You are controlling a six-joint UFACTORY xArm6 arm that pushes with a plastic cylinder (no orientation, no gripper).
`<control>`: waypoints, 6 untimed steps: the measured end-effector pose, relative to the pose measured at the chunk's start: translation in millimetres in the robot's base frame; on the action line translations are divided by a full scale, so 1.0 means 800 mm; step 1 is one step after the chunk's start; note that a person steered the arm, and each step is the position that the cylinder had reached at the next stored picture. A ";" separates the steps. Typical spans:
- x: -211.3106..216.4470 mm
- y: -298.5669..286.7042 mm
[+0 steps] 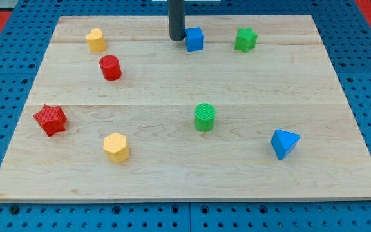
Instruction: Move your arm to top left
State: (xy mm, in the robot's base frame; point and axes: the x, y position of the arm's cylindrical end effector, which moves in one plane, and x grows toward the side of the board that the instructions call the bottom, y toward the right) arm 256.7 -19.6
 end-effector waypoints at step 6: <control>-0.061 -0.355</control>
